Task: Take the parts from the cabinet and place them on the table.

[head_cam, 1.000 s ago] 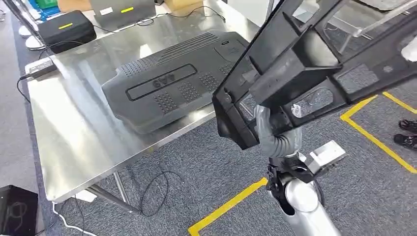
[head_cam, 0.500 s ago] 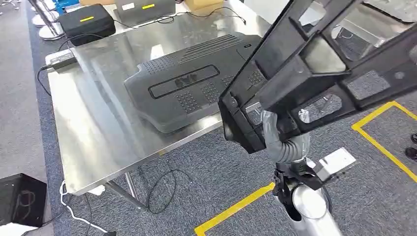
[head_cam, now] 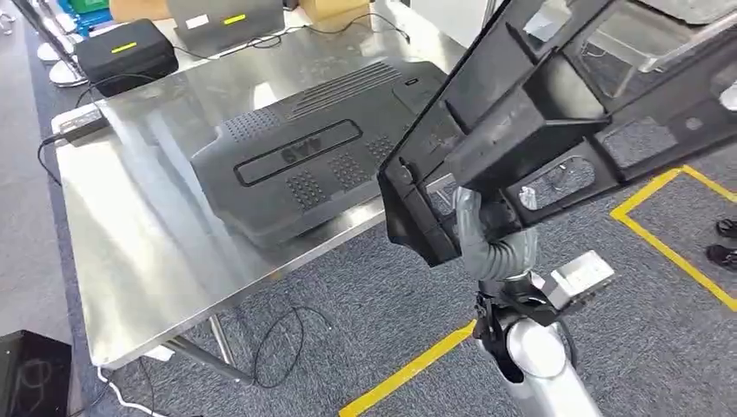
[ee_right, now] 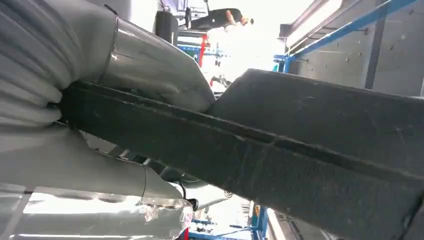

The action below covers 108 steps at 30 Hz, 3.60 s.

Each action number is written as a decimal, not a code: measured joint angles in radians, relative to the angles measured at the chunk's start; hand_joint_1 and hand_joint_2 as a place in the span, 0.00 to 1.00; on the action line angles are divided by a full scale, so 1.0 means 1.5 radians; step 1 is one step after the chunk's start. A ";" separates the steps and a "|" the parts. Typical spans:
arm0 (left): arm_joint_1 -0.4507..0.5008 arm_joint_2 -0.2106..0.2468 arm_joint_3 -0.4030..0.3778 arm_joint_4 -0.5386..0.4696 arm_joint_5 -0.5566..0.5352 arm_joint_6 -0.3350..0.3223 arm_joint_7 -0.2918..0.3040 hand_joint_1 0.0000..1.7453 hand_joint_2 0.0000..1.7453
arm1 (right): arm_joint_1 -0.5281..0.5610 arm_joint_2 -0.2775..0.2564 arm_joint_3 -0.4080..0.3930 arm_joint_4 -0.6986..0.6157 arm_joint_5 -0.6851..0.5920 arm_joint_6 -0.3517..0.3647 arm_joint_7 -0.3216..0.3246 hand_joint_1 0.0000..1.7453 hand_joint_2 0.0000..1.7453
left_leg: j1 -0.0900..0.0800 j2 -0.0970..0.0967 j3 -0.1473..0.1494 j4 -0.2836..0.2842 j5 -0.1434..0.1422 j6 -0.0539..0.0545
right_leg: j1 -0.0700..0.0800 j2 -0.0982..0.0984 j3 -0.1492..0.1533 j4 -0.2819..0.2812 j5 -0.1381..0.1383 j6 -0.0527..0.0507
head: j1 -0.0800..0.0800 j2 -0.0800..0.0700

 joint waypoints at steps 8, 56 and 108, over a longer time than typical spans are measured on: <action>0.000 0.000 0.000 0.000 0.000 0.000 0.000 0.00 1.00 | -0.005 0.000 0.000 0.000 0.000 0.001 0.001 1.00 1.00 | -0.007 0.000 0.041 -0.091 0.014 0.031 | -0.001 -0.003 -0.010 0.034 -0.030 0.025 | 0.008 0.000; -0.001 0.000 -0.001 0.000 -0.015 -0.005 -0.011 0.00 1.00 | -0.016 0.000 0.002 0.031 -0.008 -0.003 0.005 1.00 1.00 | -0.013 0.000 0.065 -0.073 -0.034 0.024 | 0.004 -0.001 -0.044 0.015 0.019 0.007 | 0.021 0.000; -0.006 -0.011 -0.051 0.000 -0.065 -0.022 0.019 0.00 1.00 | -0.518 0.132 0.173 0.576 0.413 -0.011 0.276 1.00 1.00 | -0.011 -0.002 0.068 -0.077 -0.031 0.014 | 0.008 -0.003 -0.038 0.011 0.022 0.003 | 0.021 0.000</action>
